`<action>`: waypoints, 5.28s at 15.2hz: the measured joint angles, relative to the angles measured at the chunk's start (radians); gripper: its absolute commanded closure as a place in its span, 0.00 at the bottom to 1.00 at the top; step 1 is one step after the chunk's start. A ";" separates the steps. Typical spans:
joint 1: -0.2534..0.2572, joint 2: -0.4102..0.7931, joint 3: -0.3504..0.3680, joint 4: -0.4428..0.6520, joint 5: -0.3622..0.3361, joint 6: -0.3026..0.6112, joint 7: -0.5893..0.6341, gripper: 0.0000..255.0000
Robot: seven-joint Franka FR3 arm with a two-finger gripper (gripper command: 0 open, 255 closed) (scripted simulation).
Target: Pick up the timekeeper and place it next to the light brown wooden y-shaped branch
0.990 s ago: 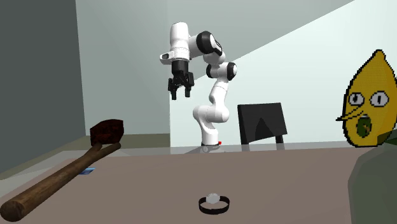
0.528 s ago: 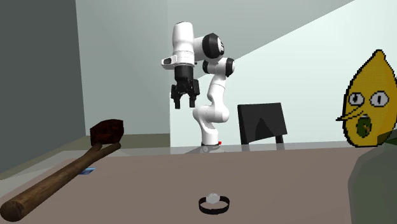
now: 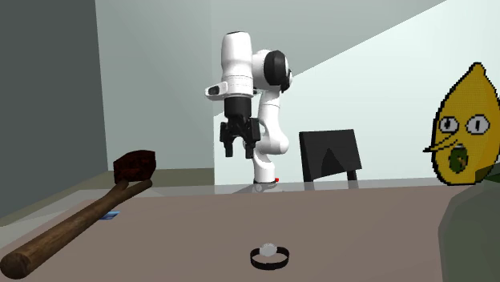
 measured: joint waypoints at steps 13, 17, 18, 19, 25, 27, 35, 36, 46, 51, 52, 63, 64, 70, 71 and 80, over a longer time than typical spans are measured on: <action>0.102 0.549 0.082 0.443 -0.237 0.019 0.344 0.00; 0.144 0.670 0.069 0.545 -0.281 0.018 0.394 0.00; 0.148 0.681 0.068 0.551 -0.286 0.022 0.399 0.00; 0.150 0.688 0.067 0.549 -0.288 0.029 0.402 0.00; 0.154 0.715 0.060 0.530 -0.300 0.075 0.408 0.00; 0.155 0.716 0.060 0.529 -0.300 0.077 0.409 0.00; 0.155 0.716 0.060 0.528 -0.300 0.078 0.409 1.00; 0.155 0.716 0.060 0.528 -0.300 0.078 0.409 1.00; 0.154 0.700 0.065 0.558 -0.292 0.032 0.405 1.00; 0.154 0.679 0.070 0.595 -0.283 -0.024 0.401 1.00; 0.155 0.679 0.070 0.611 -0.283 -0.039 0.400 1.00; 0.157 0.651 0.078 0.717 -0.269 -0.171 0.391 1.00; 0.161 0.658 0.078 0.742 -0.271 -0.189 0.391 1.00; 0.072 0.496 0.074 0.533 -0.207 -0.134 0.311 1.00; 0.055 0.456 0.072 0.483 -0.192 -0.120 0.291 1.00; -0.065 0.194 0.002 0.174 -0.083 -0.061 0.077 1.00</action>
